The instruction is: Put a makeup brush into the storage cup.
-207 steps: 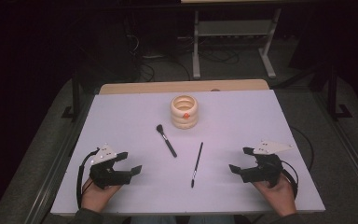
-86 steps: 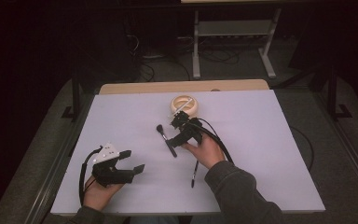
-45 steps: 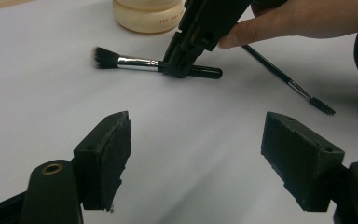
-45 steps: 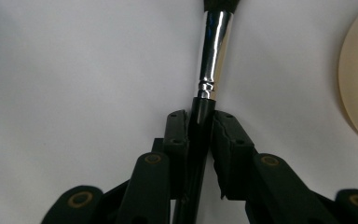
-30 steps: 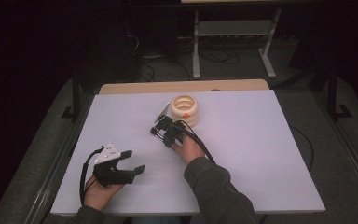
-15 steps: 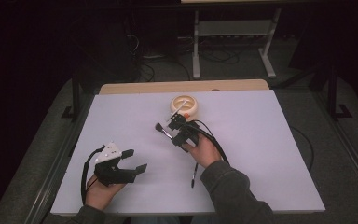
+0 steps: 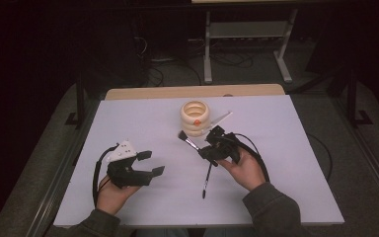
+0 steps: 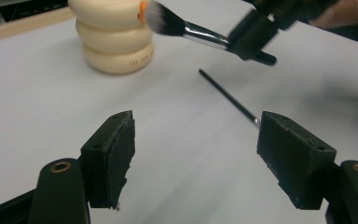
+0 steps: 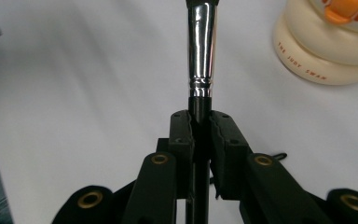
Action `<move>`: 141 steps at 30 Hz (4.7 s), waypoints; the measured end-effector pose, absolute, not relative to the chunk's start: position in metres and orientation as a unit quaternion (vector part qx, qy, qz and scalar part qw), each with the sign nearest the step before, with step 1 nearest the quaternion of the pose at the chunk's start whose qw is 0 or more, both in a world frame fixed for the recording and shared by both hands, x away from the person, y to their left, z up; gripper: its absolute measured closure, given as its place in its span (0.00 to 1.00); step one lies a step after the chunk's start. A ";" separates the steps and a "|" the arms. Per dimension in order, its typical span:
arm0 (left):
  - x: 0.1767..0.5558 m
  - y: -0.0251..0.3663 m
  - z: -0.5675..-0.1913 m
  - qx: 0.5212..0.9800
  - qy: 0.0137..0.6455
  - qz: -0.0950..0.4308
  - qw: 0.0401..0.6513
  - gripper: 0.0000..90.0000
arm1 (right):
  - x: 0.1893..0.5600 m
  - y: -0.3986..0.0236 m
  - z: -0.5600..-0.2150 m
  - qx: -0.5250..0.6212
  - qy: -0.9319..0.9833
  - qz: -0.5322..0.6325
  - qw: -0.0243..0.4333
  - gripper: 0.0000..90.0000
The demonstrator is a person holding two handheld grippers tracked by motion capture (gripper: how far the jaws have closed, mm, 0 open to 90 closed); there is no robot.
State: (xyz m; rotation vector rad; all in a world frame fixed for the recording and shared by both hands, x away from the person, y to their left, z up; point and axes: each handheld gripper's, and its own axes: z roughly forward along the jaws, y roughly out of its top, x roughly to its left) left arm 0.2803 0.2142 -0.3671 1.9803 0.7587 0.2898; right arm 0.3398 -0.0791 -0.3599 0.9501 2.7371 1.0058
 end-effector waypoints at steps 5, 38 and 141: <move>0.284 0.202 -0.358 0.809 0.300 0.101 0.496 0.31 | 0.322 -0.098 -0.358 0.304 0.883 0.355 0.039 0.88; 0.280 0.180 -0.390 0.833 0.272 0.019 0.482 0.44 | 0.276 -0.080 -0.379 0.236 0.880 0.410 0.045 0.88; 0.363 0.156 -0.304 0.845 0.290 -0.004 0.450 0.86 | 0.280 -0.200 -0.399 0.334 0.835 0.428 0.095 0.26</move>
